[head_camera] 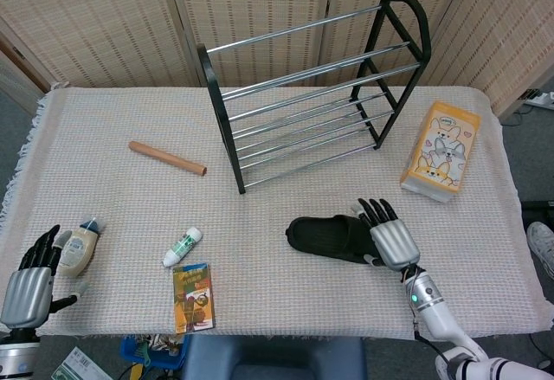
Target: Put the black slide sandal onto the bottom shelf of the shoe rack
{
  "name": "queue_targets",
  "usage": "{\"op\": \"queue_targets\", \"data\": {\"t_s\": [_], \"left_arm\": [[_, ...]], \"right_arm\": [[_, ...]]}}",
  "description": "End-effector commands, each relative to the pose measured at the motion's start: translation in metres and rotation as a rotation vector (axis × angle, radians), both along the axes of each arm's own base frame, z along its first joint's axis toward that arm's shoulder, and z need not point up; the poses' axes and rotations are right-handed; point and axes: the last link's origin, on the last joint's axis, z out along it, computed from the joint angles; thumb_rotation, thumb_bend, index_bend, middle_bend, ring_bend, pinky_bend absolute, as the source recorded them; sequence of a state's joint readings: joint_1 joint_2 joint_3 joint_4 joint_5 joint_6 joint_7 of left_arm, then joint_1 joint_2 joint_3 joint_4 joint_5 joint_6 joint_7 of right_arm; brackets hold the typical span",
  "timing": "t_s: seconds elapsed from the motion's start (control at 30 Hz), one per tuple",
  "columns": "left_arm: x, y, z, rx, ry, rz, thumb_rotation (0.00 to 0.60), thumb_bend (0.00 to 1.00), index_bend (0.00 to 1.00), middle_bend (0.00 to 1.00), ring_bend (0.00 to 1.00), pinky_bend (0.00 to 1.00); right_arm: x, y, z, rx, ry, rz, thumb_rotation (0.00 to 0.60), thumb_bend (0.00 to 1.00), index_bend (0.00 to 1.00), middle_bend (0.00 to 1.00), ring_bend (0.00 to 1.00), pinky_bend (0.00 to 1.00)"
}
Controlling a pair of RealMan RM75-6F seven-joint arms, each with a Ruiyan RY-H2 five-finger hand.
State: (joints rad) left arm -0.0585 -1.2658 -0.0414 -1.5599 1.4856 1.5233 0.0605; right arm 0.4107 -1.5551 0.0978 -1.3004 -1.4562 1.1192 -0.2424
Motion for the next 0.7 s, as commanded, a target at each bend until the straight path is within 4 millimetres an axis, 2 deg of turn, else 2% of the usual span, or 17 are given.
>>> {"op": "queue_targets", "data": {"t_s": [0.03, 0.17, 0.27, 0.37, 0.5, 0.6, 0.7], "left_arm": [[-0.001, 0.000, 0.001, 0.004, 0.001, 0.003, 0.600, 0.24, 0.11, 0.00, 0.00, 0.17], [-0.003, -0.002, 0.004, 0.010, 0.006, 0.012, 0.600, 0.24, 0.11, 0.00, 0.00, 0.17], [-0.004, -0.003, 0.004, 0.011, 0.006, 0.016, 0.600, 0.24, 0.11, 0.00, 0.00, 0.17], [-0.005, -0.003, 0.005, 0.011, 0.007, 0.019, 0.600, 0.24, 0.11, 0.00, 0.00, 0.17], [-0.004, -0.004, 0.004, 0.010, 0.006, 0.016, 0.600, 0.24, 0.11, 0.00, 0.00, 0.17], [-0.005, -0.004, 0.005, 0.011, 0.004, 0.019, 0.600, 0.24, 0.11, 0.00, 0.00, 0.17], [-0.007, -0.005, 0.006, 0.010, 0.004, 0.026, 0.600, 0.24, 0.11, 0.00, 0.00, 0.17]], "right_arm": [[-0.009, -0.027, 0.014, -0.060, 0.030, -0.043, 0.600, 0.00, 0.00, 0.00, 0.00, 0.00], [-0.005, -0.050, 0.027, -0.115, 0.013, -0.062, 0.600, 0.00, 0.00, 0.00, 0.00, 0.00], [0.009, -0.052, 0.034, -0.125, -0.017, -0.021, 0.600, 0.00, 0.00, 0.00, 0.00, 0.00], [0.027, -0.043, 0.036, -0.098, -0.061, 0.037, 0.600, 0.02, 0.00, 0.00, 0.00, 0.00], [0.044, -0.022, 0.029, -0.011, -0.066, 0.112, 0.600, 0.06, 0.00, 0.00, 0.00, 0.00], [0.038, -0.010, 0.028, 0.021, -0.003, 0.120, 0.600, 0.07, 0.00, 0.00, 0.00, 0.00], [0.022, -0.006, 0.032, 0.029, 0.043, 0.065, 0.600, 0.07, 0.00, 0.00, 0.00, 0.00]]}}
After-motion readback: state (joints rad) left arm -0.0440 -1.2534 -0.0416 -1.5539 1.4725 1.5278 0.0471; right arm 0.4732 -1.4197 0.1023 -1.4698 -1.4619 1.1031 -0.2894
